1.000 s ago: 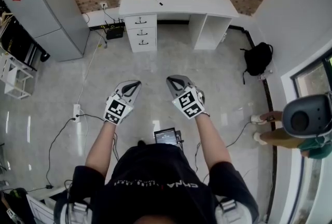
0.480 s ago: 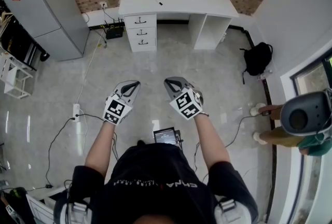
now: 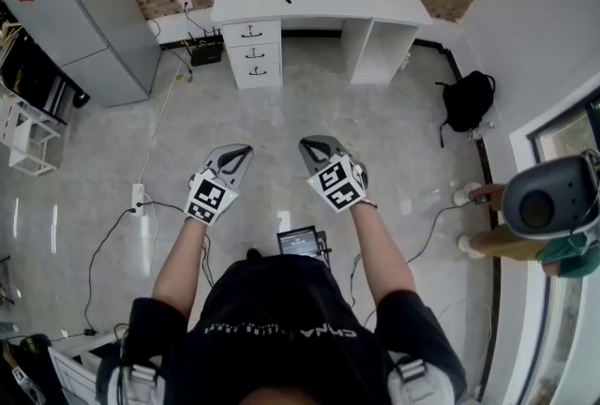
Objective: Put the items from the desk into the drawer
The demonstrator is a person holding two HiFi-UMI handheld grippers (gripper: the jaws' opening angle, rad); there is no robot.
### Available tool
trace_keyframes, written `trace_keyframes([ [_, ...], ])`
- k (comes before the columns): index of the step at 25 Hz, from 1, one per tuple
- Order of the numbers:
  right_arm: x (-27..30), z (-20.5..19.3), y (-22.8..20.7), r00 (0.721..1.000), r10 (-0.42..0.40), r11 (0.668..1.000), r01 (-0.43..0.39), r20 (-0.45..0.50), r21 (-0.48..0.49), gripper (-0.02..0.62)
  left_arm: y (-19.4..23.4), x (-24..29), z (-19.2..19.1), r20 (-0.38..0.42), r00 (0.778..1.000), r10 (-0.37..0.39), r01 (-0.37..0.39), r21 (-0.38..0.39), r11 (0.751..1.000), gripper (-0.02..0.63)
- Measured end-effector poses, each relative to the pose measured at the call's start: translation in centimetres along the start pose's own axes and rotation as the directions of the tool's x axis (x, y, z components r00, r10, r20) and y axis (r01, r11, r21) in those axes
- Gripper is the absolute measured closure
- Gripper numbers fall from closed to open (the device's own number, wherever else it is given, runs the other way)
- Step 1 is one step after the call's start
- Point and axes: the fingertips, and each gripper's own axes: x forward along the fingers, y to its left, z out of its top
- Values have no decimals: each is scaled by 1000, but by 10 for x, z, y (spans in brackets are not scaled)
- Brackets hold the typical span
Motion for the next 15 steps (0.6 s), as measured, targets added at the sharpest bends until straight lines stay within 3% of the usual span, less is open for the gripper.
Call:
trace_keyframes([
  [9,-8,-23,-40,998,40,995,-45,48,93,580,-8,34,7,-34,999,41,-41,-4,999,595],
  [15,2,-43,-57,998,58,993,-61,32,104,580,-8,57,-6,-71,997,32,-35,-38,999,595],
])
